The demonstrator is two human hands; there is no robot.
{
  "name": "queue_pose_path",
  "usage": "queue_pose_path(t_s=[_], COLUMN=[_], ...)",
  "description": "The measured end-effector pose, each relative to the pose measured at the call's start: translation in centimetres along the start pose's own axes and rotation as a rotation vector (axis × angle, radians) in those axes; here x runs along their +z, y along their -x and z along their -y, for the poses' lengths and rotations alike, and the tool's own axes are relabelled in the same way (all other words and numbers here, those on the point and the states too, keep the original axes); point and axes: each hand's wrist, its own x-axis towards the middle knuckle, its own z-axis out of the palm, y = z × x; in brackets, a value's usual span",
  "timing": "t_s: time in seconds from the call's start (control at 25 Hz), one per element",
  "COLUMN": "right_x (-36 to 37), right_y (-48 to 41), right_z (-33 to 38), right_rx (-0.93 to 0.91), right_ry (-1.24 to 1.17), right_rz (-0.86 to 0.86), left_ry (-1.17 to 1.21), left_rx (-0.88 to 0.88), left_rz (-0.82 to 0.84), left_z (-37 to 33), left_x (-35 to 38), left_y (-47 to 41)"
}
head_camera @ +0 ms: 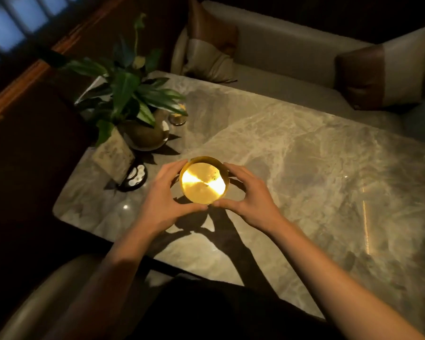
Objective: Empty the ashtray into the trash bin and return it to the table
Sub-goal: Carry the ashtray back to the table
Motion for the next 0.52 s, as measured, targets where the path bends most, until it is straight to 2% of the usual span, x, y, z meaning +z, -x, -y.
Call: queue_pose_path(t_s=[0.2, 0.52], right_x=[6.9, 16.2], right_y=[-2.9, -5.3], right_z=[0.9, 0.5], right_rx=[0.009, 0.076], right_ry=[0.026, 0.062], right_rz=[0.094, 0.213], left_ry=[0.044, 0.069], left_rx=[-0.080, -0.239], left_rz=[-0.055, -0.052], left_z=[5.5, 13.8], left_x=[-4.3, -7.8], left_y=[1.8, 4.4])
